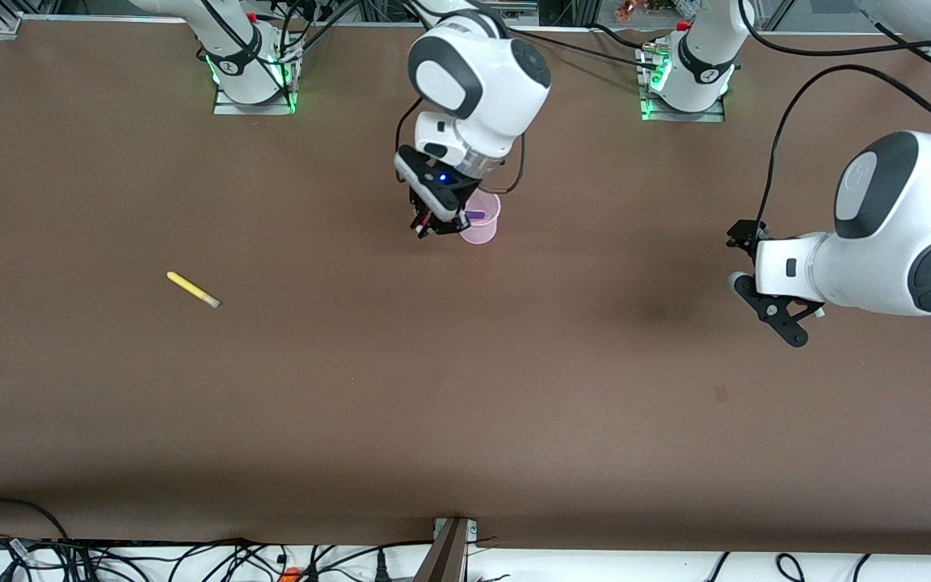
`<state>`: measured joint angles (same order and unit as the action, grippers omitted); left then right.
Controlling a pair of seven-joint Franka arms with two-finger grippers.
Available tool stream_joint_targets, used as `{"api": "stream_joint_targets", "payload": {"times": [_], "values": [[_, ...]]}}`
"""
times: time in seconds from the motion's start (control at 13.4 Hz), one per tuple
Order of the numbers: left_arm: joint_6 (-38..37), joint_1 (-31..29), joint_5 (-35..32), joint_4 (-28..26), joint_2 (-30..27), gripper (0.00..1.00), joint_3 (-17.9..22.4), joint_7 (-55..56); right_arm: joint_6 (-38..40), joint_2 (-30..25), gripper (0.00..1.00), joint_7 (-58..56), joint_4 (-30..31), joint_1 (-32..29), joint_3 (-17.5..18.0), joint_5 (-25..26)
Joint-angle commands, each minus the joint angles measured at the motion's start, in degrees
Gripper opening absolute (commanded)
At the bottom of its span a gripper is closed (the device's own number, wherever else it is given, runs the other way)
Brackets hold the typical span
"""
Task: Organize pens into pink holder with both arms
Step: 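Carry the pink marker to the cup while the left gripper withdraws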
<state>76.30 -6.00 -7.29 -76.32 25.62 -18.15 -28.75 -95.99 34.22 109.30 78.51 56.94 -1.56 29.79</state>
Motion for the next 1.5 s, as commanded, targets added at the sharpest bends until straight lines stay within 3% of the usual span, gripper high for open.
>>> {"api": "stream_joint_targets", "payload": {"times": [0.0,0.3,0.52,0.75,0.97,1.42], "values": [[-2.9,6.7,-4.6,0.6,-4.1,1.0,5.6,3.4,2.7,2.5,0.0,4.1,-3.4,2.4,-0.9,1.6],[10.3,6.7,-4.0,-7.1,-14.9,1.0,8.6,7.6,5.8,6.9,0.0,4.8,-3.5,4.1,-1.2,5.3],[16.9,5.9,-2.7,-15.8,-22.7,1.0,9.7,23.1,5.7,8.1,0.0,5.0,-5.0,4.1,-1.2,5.5],[21.3,6.0,6.5,-20.7,-26.1,1.0,15.9,27.1,5.6,8.3,0.0,5.7,-5.6,5.0,-1.2,5.5],[31.1,6.1,6.7,-27.6,-30.0,1.0,17.7,27.0,5.2,8.4,0.0,7.5,-5.7,5.7,-1.2,5.5],[24.4,6.1,6.3,-25.3,-29.1,1.0,17.2,27.8,5.2,10.3,0.0,9.4,-6.4,7.1,-1.2,5.7]]}}
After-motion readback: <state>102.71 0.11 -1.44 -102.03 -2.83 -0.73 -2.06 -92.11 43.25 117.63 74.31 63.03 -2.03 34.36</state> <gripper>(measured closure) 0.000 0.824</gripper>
